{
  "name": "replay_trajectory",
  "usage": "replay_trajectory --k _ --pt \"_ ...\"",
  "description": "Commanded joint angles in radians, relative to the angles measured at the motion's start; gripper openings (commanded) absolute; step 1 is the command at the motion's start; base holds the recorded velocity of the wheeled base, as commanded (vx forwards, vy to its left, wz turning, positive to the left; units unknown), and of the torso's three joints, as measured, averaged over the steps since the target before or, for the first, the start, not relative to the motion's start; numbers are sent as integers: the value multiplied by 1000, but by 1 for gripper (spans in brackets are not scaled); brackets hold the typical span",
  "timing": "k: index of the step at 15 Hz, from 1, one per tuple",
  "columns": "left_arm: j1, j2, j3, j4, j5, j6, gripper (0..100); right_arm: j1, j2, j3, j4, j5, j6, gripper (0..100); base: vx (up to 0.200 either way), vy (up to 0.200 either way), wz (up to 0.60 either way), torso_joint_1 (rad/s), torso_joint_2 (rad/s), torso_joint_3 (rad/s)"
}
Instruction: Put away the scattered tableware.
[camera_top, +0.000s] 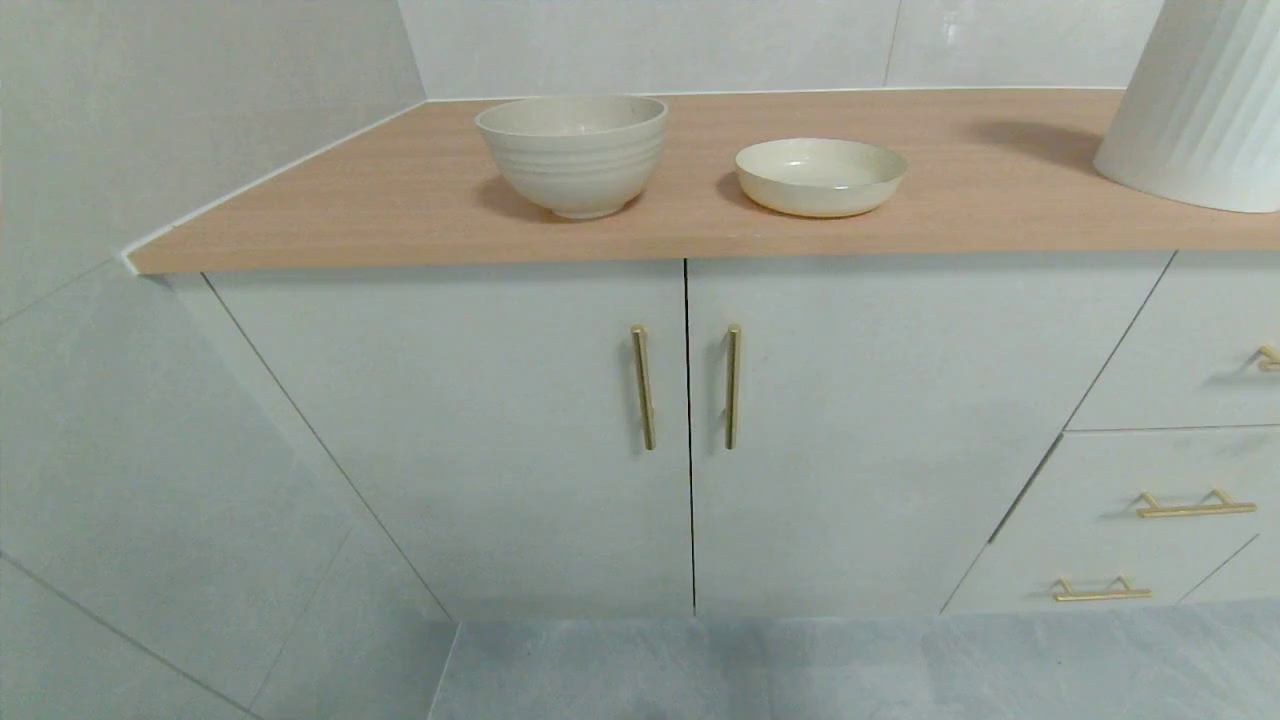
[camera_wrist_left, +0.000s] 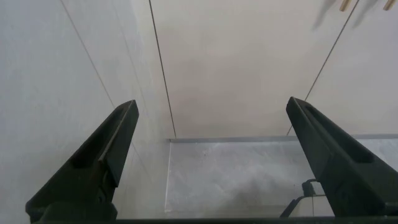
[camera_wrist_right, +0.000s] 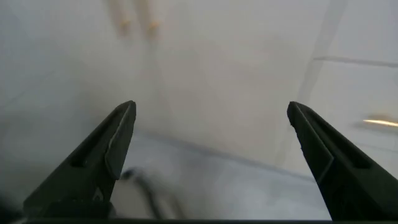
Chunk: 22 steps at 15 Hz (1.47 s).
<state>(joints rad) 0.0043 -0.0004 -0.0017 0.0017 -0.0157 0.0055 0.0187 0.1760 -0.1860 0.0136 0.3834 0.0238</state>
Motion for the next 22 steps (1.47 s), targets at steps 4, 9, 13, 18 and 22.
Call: replay_trajectory --k 4,9,13,18,22 --pt "0 0 0 0 -1 -1 100 336 744 -279 -46 223 4 100 0 0 0 0 0 0" --pt "0 0 0 0 0 -1 100 532 1245 -414 -471 58 48 100 0 0 0 0 0 0" --pt "0 0 0 0 -1 -1 100 561 1424 -622 -520 52 177 100 0 0 0 0 0 0" --pt "0 0 0 0 0 -1 100 576 1623 -727 -681 -5 217 100 0 0 0 0 0 0" --pt "0 0 0 0 0 -1 100 613 1688 -731 -824 -181 271 100 0 0 0 0 0 0"
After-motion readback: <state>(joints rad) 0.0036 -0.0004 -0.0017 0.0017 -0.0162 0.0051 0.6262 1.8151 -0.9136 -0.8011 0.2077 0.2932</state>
